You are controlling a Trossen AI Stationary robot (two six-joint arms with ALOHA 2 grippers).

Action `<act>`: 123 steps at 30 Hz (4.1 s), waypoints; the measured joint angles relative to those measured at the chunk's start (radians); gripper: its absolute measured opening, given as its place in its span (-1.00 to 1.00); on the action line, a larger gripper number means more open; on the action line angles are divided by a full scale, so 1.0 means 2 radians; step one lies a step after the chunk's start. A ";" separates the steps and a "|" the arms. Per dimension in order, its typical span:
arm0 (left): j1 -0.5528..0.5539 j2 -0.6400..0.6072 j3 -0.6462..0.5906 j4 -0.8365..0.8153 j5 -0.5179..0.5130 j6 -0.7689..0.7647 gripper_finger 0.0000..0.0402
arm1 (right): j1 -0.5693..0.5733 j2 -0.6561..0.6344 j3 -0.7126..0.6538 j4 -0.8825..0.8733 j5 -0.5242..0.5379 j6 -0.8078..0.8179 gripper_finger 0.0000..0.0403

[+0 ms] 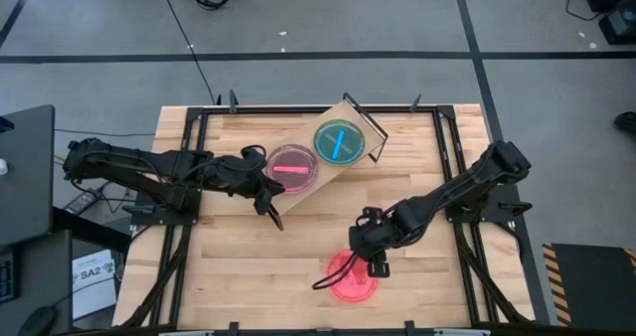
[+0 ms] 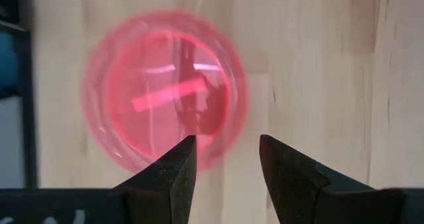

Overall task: Place and stack plates onto a shelf
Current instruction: Stack one pink plate on the other pink plate on the shelf

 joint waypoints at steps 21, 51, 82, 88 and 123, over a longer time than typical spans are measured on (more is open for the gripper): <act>0.000 0.000 0.000 -0.002 0.000 0.001 -0.59 | -0.054 -0.101 -0.280 0.327 -0.064 0.071 -0.15; 0.000 0.000 0.000 -0.001 0.000 0.001 -0.59 | 0.026 -0.014 -0.335 0.509 0.019 0.155 -0.15; -0.022 0.000 0.000 0.000 0.001 0.000 -0.59 | 0.026 -0.008 -0.334 0.506 0.020 0.159 -0.95; -0.090 0.022 0.000 0.014 0.001 -0.038 -0.59 | 0.026 -0.008 -0.335 0.507 0.020 0.158 -0.95; -0.188 0.271 0.000 0.196 -0.007 -0.250 -0.59 | 0.026 -0.007 -0.335 0.624 0.152 0.153 -0.96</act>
